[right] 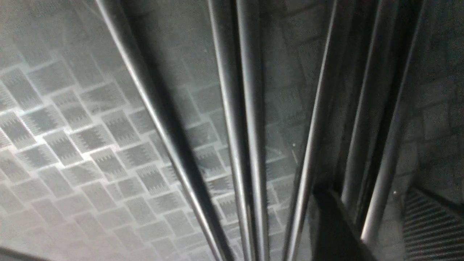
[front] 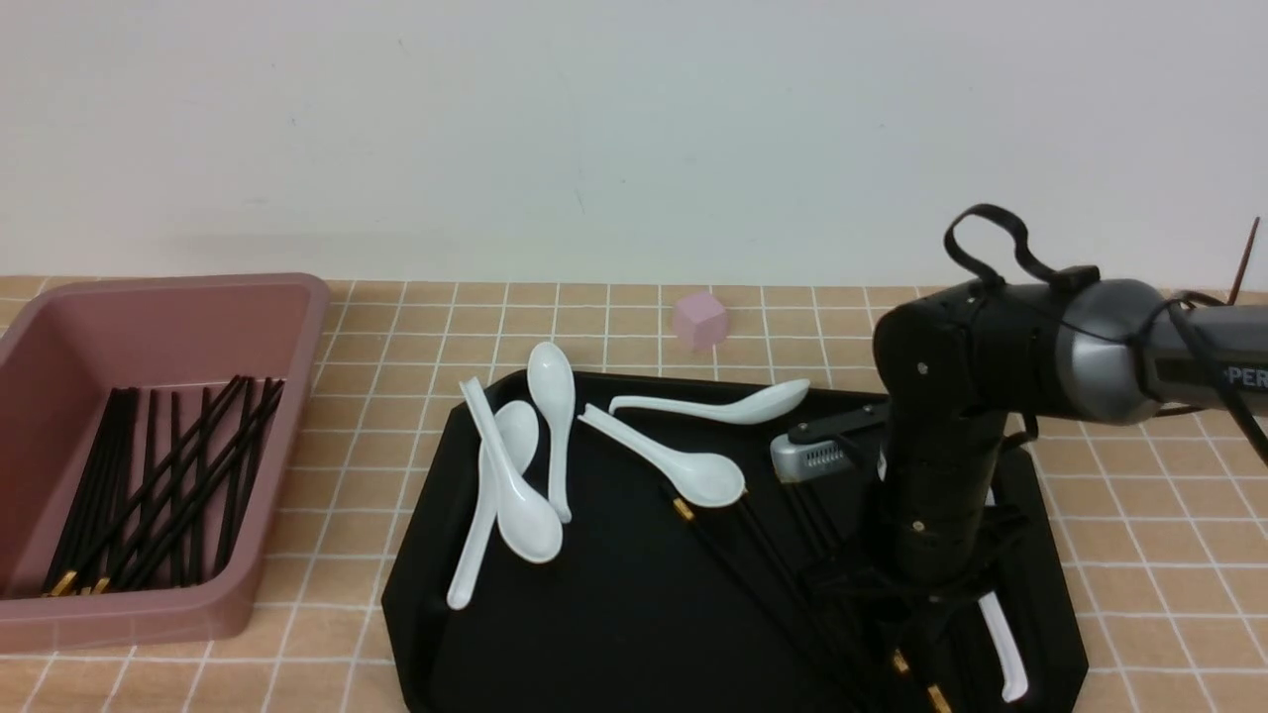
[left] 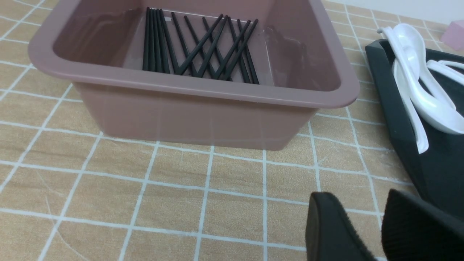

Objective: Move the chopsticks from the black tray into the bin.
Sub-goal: Use the right arm to grab a pair of chopsticks, then use the right arm to put the chopsticks into the lunch box

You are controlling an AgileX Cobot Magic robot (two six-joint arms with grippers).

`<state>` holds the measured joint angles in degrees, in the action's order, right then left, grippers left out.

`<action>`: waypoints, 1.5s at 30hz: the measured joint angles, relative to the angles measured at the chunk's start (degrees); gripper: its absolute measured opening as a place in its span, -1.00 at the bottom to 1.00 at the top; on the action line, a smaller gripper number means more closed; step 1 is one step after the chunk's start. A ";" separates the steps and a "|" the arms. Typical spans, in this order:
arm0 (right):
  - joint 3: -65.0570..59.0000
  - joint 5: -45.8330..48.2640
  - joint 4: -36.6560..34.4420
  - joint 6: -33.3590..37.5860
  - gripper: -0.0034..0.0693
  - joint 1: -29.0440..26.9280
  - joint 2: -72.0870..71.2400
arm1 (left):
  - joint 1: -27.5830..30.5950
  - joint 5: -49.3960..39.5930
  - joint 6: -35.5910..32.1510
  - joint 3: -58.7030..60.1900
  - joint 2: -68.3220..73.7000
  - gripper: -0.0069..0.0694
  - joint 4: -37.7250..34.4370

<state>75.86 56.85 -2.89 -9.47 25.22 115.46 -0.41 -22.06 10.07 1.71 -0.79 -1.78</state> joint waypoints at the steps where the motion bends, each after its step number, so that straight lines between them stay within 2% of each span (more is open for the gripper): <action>1: 0.00 0.16 0.11 0.00 -0.25 0.00 0.00 | 0.00 0.00 0.00 0.00 0.00 -0.19 0.00; 4: 0.06 0.38 0.41 0.00 -0.54 0.00 0.00 | 0.00 0.00 0.00 0.00 0.00 -0.19 0.00; 13: -0.79 0.35 0.39 0.00 -0.53 0.00 -2.38 | 0.00 0.00 0.00 0.00 0.00 -0.19 0.00; 24: -1.07 3.60 0.41 -0.33 -0.53 0.00 -14.35 | 0.00 0.00 0.00 0.00 0.00 -0.19 0.00; 28: 2.23 5.60 -1.47 0.17 -0.53 0.00 -17.72 | 0.00 0.00 0.00 0.00 0.00 -0.19 0.00; 32: 12.41 6.92 -7.94 2.78 -0.53 1.76 -18.28 | 0.00 0.00 0.00 0.00 0.00 -0.19 0.00; 36: 22.63 3.59 -16.81 4.87 -0.53 6.66 -15.56 | 0.00 0.00 0.00 0.00 0.00 -0.19 0.00; 41: 29.68 -9.51 -27.24 7.67 -0.53 13.38 -8.39 | 0.00 0.00 0.00 0.00 0.00 -0.19 0.00; 45: 33.04 -25.50 -39.29 13.76 -0.53 19.08 0.36 | 0.00 0.00 0.00 0.00 0.00 -0.19 0.00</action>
<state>108.90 31.35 -42.18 4.29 44.29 115.82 -0.41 -22.06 10.07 1.71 -0.79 -1.78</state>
